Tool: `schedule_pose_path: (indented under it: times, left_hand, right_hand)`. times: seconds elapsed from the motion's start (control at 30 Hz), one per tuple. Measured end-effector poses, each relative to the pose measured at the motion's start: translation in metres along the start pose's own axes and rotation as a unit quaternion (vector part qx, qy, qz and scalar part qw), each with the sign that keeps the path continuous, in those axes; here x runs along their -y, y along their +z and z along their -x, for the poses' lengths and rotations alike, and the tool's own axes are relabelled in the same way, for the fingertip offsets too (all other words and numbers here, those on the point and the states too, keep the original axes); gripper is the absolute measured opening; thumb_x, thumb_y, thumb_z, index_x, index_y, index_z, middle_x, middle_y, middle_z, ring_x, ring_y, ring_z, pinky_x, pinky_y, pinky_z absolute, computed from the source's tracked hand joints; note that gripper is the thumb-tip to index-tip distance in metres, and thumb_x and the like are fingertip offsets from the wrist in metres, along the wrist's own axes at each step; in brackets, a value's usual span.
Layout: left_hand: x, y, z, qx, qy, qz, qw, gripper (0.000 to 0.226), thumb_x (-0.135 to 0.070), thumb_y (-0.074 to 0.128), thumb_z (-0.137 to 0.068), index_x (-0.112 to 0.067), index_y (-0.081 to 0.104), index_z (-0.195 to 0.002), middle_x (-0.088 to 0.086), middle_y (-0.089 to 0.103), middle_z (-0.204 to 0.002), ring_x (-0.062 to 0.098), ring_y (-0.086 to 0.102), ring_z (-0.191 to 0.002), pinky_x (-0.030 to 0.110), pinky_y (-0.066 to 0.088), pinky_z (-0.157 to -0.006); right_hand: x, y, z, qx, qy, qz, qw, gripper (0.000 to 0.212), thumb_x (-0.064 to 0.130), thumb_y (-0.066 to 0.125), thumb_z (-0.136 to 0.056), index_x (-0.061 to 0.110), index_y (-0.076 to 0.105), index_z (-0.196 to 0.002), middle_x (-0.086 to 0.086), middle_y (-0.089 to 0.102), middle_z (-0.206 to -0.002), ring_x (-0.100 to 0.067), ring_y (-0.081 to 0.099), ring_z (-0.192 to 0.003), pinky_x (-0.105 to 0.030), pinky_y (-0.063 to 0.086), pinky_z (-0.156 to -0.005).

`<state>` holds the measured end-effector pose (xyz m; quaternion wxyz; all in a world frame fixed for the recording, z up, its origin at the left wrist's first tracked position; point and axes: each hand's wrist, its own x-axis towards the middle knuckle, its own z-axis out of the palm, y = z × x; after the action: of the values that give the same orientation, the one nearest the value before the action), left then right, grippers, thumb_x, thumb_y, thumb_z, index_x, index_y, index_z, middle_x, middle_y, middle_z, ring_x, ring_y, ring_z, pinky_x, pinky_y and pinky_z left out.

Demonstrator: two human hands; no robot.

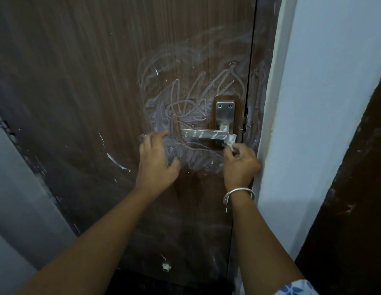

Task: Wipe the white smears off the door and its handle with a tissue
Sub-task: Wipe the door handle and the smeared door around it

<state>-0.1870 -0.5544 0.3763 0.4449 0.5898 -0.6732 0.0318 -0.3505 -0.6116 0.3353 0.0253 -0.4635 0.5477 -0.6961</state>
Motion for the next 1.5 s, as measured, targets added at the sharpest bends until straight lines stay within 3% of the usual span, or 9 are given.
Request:
schedule_pose_path:
  times: [0.33,0.47,0.53,0.77,0.97,1.13,1.27,1.37,1.5]
  left_hand:
    - [-0.017,0.009,-0.001,0.021,-0.009,0.003,1.000,0.066,-0.012,0.066,-0.072,-0.011,0.037,-0.132,0.012,0.037,-0.129,0.030,0.033,-0.123,0.044,0.031,-0.107]
    - [-0.018,0.011,-0.002,0.042,-0.009,0.003,0.999,0.066,-0.015,0.065,-0.074,-0.016,0.035,-0.133,0.009,0.034,-0.131,0.029,0.031,-0.124,0.042,0.030,-0.105]
    - [-0.017,0.012,-0.002,0.043,-0.009,-0.001,0.999,0.066,-0.016,0.064,-0.075,-0.017,0.035,-0.134,0.009,0.033,-0.132,0.029,0.030,-0.125,0.041,0.029,-0.104]
    - [-0.016,0.013,-0.004,0.051,-0.021,-0.016,0.998,0.071,-0.019,0.065,-0.075,-0.019,0.031,-0.137,0.008,0.031,-0.134,0.029,0.027,-0.127,0.040,0.028,-0.104]
    - [-0.015,0.011,-0.004,0.059,-0.022,-0.020,0.998,0.072,-0.020,0.066,-0.076,-0.018,0.030,-0.138,0.009,0.030,-0.136,0.030,0.027,-0.128,0.041,0.028,-0.106]
    - [-0.017,0.012,-0.003,0.058,-0.022,-0.016,0.998,0.071,-0.019,0.065,-0.074,-0.018,0.031,-0.137,0.009,0.032,-0.134,0.031,0.029,-0.126,0.042,0.029,-0.105]
    - [-0.014,0.009,-0.002,0.050,-0.021,-0.015,0.998,0.072,-0.019,0.066,-0.074,-0.017,0.031,-0.137,0.009,0.032,-0.133,0.031,0.029,-0.124,0.042,0.028,-0.105]
    - [-0.009,0.004,-0.001,0.048,-0.022,-0.017,0.998,0.071,-0.018,0.065,-0.074,-0.017,0.031,-0.137,0.010,0.032,-0.133,0.031,0.029,-0.124,0.040,0.027,-0.104]
    - [-0.008,0.003,0.002,0.059,-0.036,-0.008,0.998,0.072,-0.017,0.065,-0.075,-0.019,0.029,-0.138,0.010,0.030,-0.136,0.032,0.027,-0.128,0.044,0.029,-0.105]
  right_hand:
    - [0.007,0.001,-0.002,0.069,-0.065,0.054,0.994,0.012,0.010,0.072,-0.078,-0.002,0.071,-0.081,-0.018,0.064,-0.075,-0.026,0.059,-0.062,-0.018,0.036,-0.059]
    - [0.002,-0.004,-0.004,0.019,-0.001,0.011,1.000,0.011,0.006,0.070,-0.076,-0.001,0.073,-0.084,-0.018,0.066,-0.074,-0.021,0.056,-0.062,-0.011,0.032,-0.058]
    - [0.003,-0.003,-0.002,0.019,0.012,0.004,1.000,0.011,0.006,0.069,-0.076,-0.001,0.073,-0.083,-0.018,0.065,-0.073,-0.023,0.056,-0.062,-0.015,0.037,-0.058]
    - [0.006,0.003,-0.001,0.099,-0.100,0.090,0.986,0.012,0.010,0.068,-0.080,-0.002,0.070,-0.080,-0.020,0.062,-0.074,-0.031,0.058,-0.061,-0.023,0.035,-0.058]
    - [0.000,-0.001,0.003,0.044,-0.013,0.051,0.998,0.009,0.010,0.069,-0.077,0.001,0.071,-0.079,-0.016,0.063,-0.071,-0.026,0.057,-0.060,-0.018,0.031,-0.056]
    - [0.006,0.009,0.003,0.119,-0.108,0.086,0.983,0.015,0.012,0.067,-0.082,-0.001,0.067,-0.074,-0.019,0.059,-0.069,-0.030,0.054,-0.057,-0.026,0.035,-0.055]
    - [-0.005,0.000,0.001,0.069,-0.030,0.066,0.995,0.011,0.012,0.066,-0.079,0.001,0.069,-0.077,-0.017,0.062,-0.071,-0.021,0.049,-0.058,-0.021,0.029,-0.055]
    - [-0.011,-0.005,0.002,0.027,0.057,0.033,0.997,0.019,0.011,0.063,-0.080,0.005,0.058,-0.063,-0.014,0.058,-0.062,-0.019,0.044,-0.055,-0.015,0.022,-0.044]
    - [-0.006,0.002,0.010,0.086,0.038,0.057,0.994,0.020,0.017,0.062,-0.084,0.001,0.065,-0.074,-0.015,0.062,-0.073,-0.018,0.047,-0.061,-0.021,0.026,-0.050]
